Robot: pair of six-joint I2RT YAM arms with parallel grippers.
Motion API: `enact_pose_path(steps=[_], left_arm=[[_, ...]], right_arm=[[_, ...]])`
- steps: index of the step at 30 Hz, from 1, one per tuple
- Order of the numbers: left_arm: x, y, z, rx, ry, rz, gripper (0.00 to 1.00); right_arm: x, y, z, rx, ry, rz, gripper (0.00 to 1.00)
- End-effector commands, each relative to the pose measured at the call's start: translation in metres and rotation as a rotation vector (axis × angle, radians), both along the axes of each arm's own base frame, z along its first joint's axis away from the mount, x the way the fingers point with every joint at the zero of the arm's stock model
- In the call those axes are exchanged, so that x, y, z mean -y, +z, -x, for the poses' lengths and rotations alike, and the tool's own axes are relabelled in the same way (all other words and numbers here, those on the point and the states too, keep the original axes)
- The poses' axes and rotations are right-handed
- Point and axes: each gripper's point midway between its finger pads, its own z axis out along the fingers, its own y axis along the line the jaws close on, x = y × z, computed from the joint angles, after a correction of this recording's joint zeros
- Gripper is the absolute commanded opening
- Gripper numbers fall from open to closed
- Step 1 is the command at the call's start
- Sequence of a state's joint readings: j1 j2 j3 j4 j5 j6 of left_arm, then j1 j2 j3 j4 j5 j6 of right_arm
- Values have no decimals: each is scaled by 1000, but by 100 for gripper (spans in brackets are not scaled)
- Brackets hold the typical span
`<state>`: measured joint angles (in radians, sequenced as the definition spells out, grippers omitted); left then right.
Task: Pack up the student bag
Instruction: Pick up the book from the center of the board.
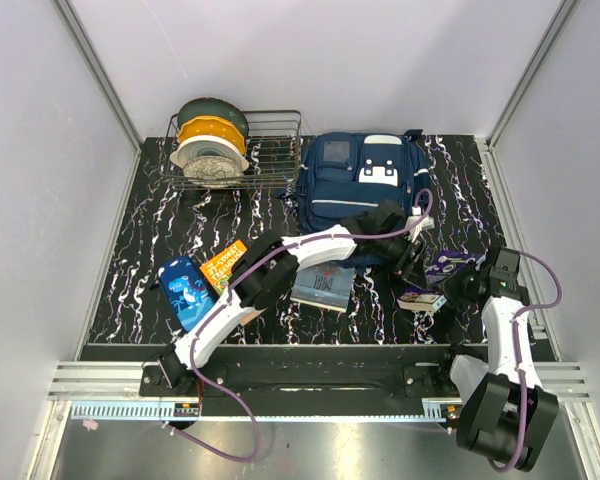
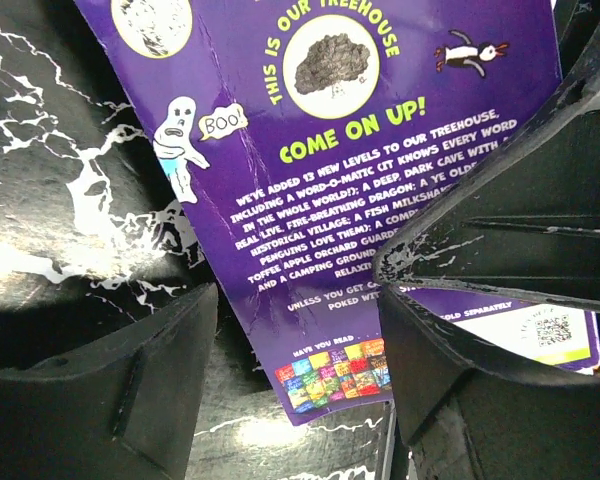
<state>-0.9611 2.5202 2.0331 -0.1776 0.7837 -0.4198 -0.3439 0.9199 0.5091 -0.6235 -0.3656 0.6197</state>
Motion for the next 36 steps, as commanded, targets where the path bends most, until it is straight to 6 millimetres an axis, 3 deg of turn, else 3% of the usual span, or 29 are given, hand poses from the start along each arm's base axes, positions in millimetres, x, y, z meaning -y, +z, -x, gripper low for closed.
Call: enact_pose_path(steps=[1,2,3,4,5,6,8,9,11,12,14,15,17,18,20,21,24,28,32,34,36], left_arm=[[13,59,10,116,-15,127,69],[7,53,10,127,-4,108,70],[3,73,11,158,5,132,74],[0,78,10,179,19,133,77],[-7,71,5,208,56,101,81],[-12,93,4,243,73,124,86],[-25,95,-4,293,120,99,91],[-32,116,-5,330,139,119,99],[-47,119,-11,379,175,100,99],[-57,144,-11,408,193,130,99],[-76,153,-17,408,223,145,99],[-87,179,-18,420,232,191,99],[-112,193,-30,402,259,222,99],[-125,216,-33,423,290,254,99],[-152,228,-56,419,383,245,99],[-164,244,-59,447,414,258,99],[-187,261,-69,488,476,247,99],[-191,280,-78,390,526,329,99],[-178,324,-60,328,431,541,99],[-172,335,-59,326,395,601,99],[-167,333,-58,291,372,606,99]], right_arm=[[-7,33,-6,62,-39,-40,8],[-5,39,-7,76,-45,-21,8],[2,42,-8,78,-64,14,8],[6,52,-10,88,-69,36,7],[10,56,-11,92,-68,61,7],[13,61,-12,95,-74,83,6],[17,77,-17,133,-56,113,4],[16,83,-19,149,-44,114,1],[14,102,-25,200,-5,122,0],[5,111,-26,239,43,96,0],[-4,135,-31,328,116,92,0],[-14,146,-32,375,170,57,0],[-31,170,-33,474,271,8,0],[-50,187,-30,549,371,-74,0],[-69,210,-24,644,468,-169,0],[-80,228,-18,734,560,-205,0],[-93,252,-4,865,660,-247,0],[-106,256,7,865,750,-335,0],[-118,254,9,857,796,-341,0],[-128,256,12,861,831,-353,0],[-134,258,11,873,848,-352,0]])
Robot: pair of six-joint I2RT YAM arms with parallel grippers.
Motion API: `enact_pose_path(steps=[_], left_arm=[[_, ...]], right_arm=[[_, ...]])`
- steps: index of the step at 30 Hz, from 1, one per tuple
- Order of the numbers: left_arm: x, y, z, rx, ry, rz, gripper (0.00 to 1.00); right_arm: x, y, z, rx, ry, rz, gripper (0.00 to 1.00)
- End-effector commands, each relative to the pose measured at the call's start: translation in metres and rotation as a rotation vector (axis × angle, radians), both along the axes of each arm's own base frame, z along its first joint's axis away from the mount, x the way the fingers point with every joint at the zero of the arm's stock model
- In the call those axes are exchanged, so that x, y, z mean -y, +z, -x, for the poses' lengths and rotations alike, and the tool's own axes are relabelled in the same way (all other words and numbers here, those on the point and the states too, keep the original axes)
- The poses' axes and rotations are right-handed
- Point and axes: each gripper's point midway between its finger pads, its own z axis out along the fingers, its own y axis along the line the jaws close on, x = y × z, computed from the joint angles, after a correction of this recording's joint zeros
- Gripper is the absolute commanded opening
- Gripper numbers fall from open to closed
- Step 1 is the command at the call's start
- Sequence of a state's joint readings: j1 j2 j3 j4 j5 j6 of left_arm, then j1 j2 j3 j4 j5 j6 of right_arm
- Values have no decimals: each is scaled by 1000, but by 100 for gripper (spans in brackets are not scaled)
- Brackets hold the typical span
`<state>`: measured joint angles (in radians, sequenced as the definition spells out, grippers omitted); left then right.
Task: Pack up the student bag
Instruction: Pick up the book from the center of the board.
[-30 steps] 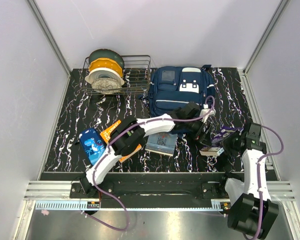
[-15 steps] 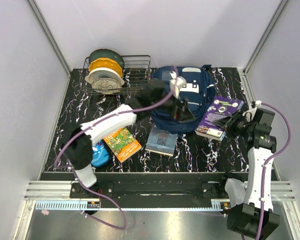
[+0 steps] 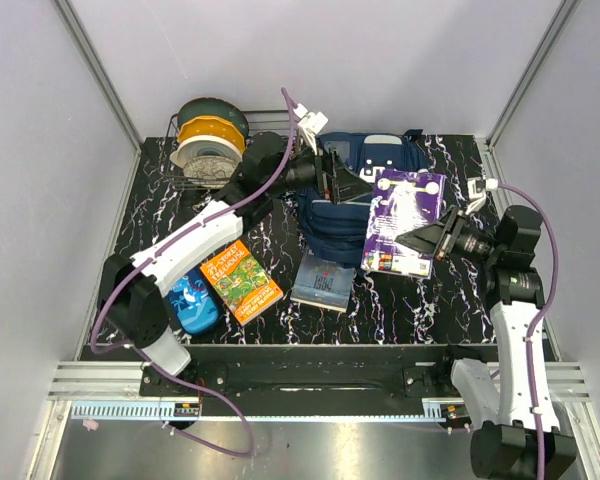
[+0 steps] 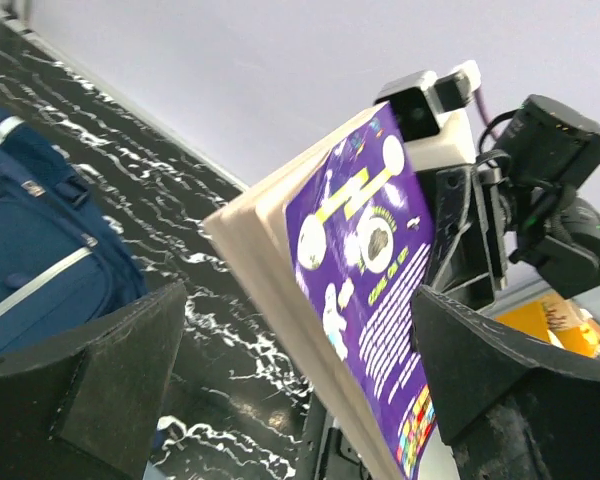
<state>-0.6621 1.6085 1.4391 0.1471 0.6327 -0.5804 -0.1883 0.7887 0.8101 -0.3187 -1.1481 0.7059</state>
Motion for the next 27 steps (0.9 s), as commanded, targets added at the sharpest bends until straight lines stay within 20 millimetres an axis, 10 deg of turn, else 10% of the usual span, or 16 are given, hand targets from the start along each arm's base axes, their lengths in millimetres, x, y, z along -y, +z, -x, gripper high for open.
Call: enact_pose_path(steps=[1,14,17,18,27], left_arm=[[13,39,12,28,-126,149,99],[22,21,20,-21,-228,149,97],[23,28,26,-9,-285,168,32],[23,30,27,-5,-287,170,1],[-19,43,-20,22,67,188,0]], right_arm=[[-20,24,10,130,115,-1,0],[-57,24,22,151,287,-61,0],[-57,17,15,123,275,-60,0],[-57,13,10,105,253,-57,5],[-45,-17,-30,-13,1,-44,79]])
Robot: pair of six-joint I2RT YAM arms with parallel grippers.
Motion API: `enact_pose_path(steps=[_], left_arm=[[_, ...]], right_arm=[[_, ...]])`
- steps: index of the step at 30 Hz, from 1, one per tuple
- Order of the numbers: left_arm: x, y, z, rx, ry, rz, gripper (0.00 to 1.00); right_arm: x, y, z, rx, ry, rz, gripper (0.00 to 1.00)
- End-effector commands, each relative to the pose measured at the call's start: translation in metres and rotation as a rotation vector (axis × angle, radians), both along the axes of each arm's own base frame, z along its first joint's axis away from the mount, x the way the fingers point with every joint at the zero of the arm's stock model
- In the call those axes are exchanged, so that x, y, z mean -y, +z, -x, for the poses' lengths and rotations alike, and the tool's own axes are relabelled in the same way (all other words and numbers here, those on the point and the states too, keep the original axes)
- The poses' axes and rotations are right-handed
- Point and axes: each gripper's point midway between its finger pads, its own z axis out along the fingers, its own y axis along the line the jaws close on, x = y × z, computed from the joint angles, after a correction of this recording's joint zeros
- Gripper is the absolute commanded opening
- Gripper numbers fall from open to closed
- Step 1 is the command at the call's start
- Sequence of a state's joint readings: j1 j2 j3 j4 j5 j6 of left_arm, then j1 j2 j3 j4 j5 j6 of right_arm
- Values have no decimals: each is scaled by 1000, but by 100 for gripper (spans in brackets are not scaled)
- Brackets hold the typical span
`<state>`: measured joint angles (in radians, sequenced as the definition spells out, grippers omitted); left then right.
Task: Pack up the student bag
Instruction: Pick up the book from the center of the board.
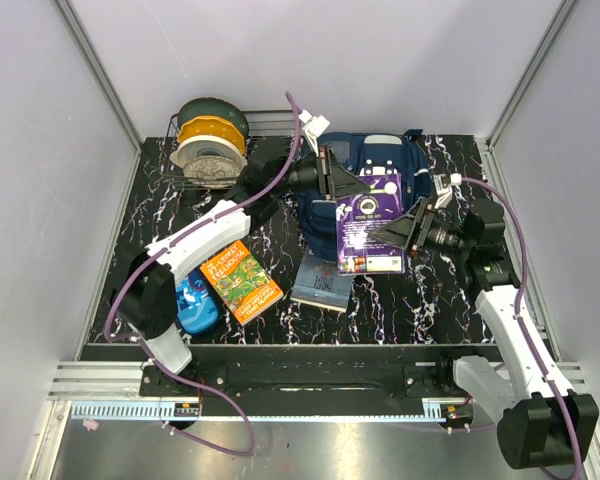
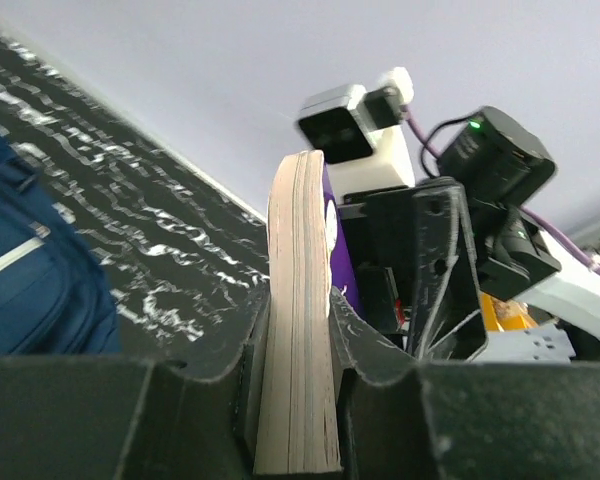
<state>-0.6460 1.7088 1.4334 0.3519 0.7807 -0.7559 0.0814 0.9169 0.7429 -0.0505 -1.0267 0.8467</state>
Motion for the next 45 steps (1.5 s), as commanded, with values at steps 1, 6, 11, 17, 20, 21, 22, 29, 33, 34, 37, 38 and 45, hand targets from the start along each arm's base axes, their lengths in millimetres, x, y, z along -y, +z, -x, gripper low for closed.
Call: enact_pose_path(steps=[1,6,11,17,20,21,22,29,33,34,37,38,45], left_arm=[[-45,49,-32,93,255,116,0],[-65,70,-46,21,329,245,0],[-69,77,-49,-51,321,336,0],[-68,68,-53,-131,326,341,0],[-71,61,-59,-139,377,304,0],[-71,57,-60,-153,386,288,0],[-70,55,-60,-149,387,282,0],[-70,32,-70,-199,437,250,0],[-68,25,-70,-235,427,271,0],[-69,24,-71,-237,430,276,0],[-68,22,-71,-233,435,278,0],[-67,23,-71,-230,433,278,0],[-61,14,-70,-253,430,297,0]], right_arm=[[8,1,-19,-9,-166,-48,82],[18,-25,-23,-119,-320,-178,90],[30,-27,-20,-50,-432,-163,90],[29,-5,-26,55,-424,-264,91],[23,-3,-30,65,-396,-271,91],[22,3,-30,92,-385,-268,91],[20,5,-31,101,-377,-266,91],[6,14,-30,129,-317,-259,90],[8,9,-33,126,-340,-263,83],[7,5,-37,111,-344,-264,81],[3,6,-40,99,-334,-295,72],[1,7,-39,109,-327,-307,69],[-8,5,-43,104,-327,-305,52]])
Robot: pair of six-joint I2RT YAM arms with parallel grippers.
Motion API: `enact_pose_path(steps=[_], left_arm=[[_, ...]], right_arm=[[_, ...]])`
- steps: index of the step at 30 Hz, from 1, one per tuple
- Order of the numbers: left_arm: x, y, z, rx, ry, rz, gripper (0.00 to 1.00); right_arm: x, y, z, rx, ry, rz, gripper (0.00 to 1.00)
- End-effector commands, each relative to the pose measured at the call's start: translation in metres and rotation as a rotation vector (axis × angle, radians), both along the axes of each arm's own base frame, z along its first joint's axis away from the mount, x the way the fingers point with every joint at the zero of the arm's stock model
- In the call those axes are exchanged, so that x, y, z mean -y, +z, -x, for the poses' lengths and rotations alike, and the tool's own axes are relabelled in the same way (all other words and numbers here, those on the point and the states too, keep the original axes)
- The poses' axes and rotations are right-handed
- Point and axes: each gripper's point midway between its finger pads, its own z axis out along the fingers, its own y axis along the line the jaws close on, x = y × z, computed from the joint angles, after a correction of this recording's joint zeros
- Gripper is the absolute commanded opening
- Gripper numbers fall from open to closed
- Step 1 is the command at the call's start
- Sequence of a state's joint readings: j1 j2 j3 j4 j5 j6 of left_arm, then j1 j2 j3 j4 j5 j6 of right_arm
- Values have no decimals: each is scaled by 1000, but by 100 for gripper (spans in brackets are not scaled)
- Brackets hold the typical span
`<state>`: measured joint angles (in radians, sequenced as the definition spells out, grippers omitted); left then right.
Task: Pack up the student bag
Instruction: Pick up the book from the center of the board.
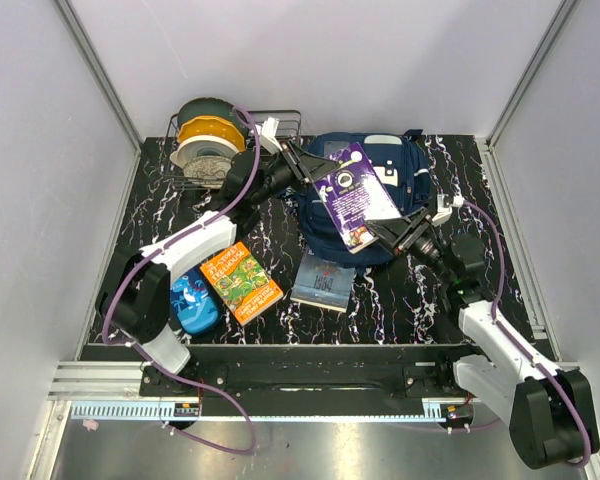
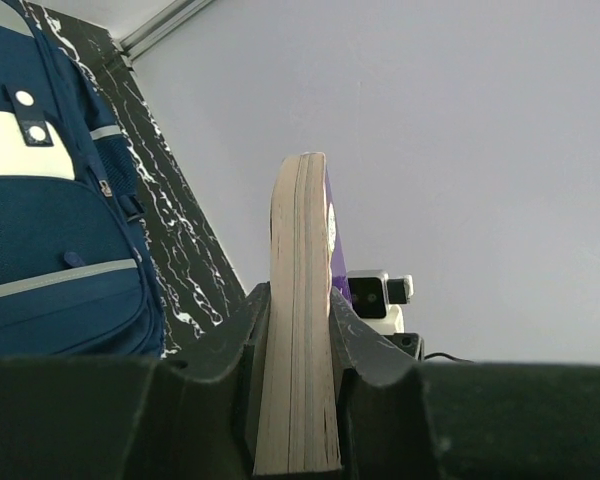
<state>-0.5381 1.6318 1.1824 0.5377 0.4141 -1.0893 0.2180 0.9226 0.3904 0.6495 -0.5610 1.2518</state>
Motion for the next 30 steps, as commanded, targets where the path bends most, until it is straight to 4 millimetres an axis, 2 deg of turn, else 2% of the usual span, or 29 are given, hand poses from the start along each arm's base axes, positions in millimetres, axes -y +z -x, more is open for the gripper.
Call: enact_pose_path(steps=[1,4,5,6,7,9,10,11,12,13,14,15,16,17,18,19,20,21,23,24,26,27,28,29,30], left_arm=[[2,36,5,86,2,122,0],[5,32,5,75,-6,127,0],[6,32,6,76,-9,128,0],[7,31,7,80,-16,126,0],[8,32,10,90,-28,121,5],[8,29,12,114,-31,89,30],[7,30,14,134,-36,69,49],[6,32,14,155,-33,41,96],[6,16,12,175,-28,-61,99],[2,14,12,199,-13,-116,99],[-3,-7,11,158,0,-213,99],[-11,-18,8,219,22,-312,99],[-21,-20,6,235,69,-373,99],[-28,-39,9,210,68,-454,99],[-34,-44,10,264,68,-525,99],[-38,-49,10,281,67,-567,99],[-41,-60,15,281,41,-618,99],[-40,-67,16,346,6,-679,99],[-31,-70,25,401,-88,-713,99],[-25,-88,31,432,-162,-775,99],[-11,-94,39,511,-260,-811,99],[1,-107,46,601,-330,-859,99],[7,-111,48,635,-352,-880,99],[13,-114,51,664,-380,-887,99],[24,-125,55,689,-422,-909,99]], right_arm=[[-3,27,2,113,-11,-25,44],[-1,27,3,124,-28,-24,25],[0,28,4,127,-29,-25,5],[-1,27,4,129,-30,-24,1],[1,29,6,135,-37,-28,0],[4,26,6,133,-53,-21,0],[7,30,6,137,-81,-24,0],[10,20,4,88,-102,0,0],[14,15,2,72,-134,25,0],[27,21,0,75,-220,26,0],[35,0,-2,-24,-270,72,0],[45,-6,-3,-56,-330,106,0],[66,-1,-2,-53,-446,112,0],[78,-19,3,-138,-498,169,0],[90,-22,6,-159,-563,191,0],[114,-16,10,-158,-684,185,0],[127,-31,21,-245,-741,231,0],[138,-34,26,-272,-790,245,0],[160,-37,40,-313,-884,301,0],[166,-39,45,-338,-912,315,0],[183,-41,57,-382,-980,377,0],[189,-42,61,-397,-1006,395,0],[197,-43,67,-406,-1044,412,0],[200,-39,69,-392,-1057,409,0],[202,-37,71,-381,-1066,408,0]])
